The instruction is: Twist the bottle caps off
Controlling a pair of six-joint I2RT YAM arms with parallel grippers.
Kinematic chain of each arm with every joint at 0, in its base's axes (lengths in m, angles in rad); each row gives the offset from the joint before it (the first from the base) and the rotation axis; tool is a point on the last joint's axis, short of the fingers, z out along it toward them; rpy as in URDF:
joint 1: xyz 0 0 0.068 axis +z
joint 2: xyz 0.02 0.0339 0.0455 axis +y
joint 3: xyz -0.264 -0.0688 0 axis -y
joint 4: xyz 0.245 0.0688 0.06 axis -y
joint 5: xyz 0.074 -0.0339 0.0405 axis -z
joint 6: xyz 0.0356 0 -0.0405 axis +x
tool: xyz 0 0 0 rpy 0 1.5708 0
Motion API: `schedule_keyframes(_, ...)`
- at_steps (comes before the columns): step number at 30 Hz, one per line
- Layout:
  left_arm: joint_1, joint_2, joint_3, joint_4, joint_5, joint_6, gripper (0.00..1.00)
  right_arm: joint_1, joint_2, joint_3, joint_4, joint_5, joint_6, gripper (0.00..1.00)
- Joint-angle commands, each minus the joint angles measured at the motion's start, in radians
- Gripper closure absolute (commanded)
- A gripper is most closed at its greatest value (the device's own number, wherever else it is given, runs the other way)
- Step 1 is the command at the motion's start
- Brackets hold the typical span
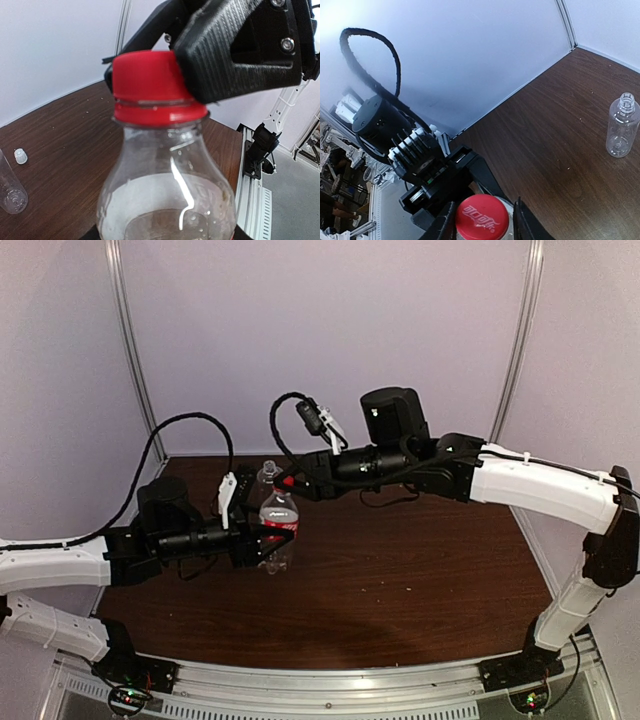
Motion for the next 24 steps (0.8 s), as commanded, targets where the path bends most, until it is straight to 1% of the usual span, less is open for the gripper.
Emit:
schedule_keyframes(1, 0.005, -0.02, 0.031, 0.034, -0.01, 0.019, 0.72, 0.006, 0.008, 0.029, 0.025, -0.027, 0.0, 0.66)
schedule_keyframes(3, 0.005, -0.02, 0.033, 0.029, -0.01, 0.02, 0.72, 0.006, 0.006, 0.026, 0.031, -0.031, 0.0, 0.74)
schedule_keyframes(7, 0.005, -0.024, 0.027, 0.036, -0.011, 0.019, 0.72, 0.006, 0.0, 0.017, 0.038, -0.031, -0.005, 0.88)
schedule_keyframes(10, 0.005, -0.027, 0.027, 0.033, -0.01, 0.016, 0.73, 0.006, -0.003, 0.011, 0.042, -0.033, -0.015, 0.96)
schedule_keyframes(12, 0.005, -0.031, 0.022, 0.036, -0.005, 0.019, 0.72, 0.005, -0.006, 0.006, 0.041, -0.034, -0.036, 0.99)
schedule_keyframes(14, 0.005, -0.037, 0.022, 0.032, 0.015, 0.026, 0.72, 0.003, -0.011, -0.003, 0.046, -0.04, -0.063, 1.0)
schedule_keyframes(17, 0.005, -0.048, 0.018, 0.044, 0.071, 0.027, 0.72, -0.008, -0.018, -0.016, 0.065, -0.096, -0.126, 1.0)
schedule_keyframes(22, 0.005, -0.064, -0.006, 0.121, 0.238, 0.017, 0.72, -0.029, -0.012, -0.038, 0.117, -0.372, -0.267, 1.0)
schedule_keyframes(24, 0.005, -0.065, -0.012, 0.157, 0.342, 0.005, 0.72, -0.031, -0.002, -0.03, 0.103, -0.481, -0.33, 0.99)
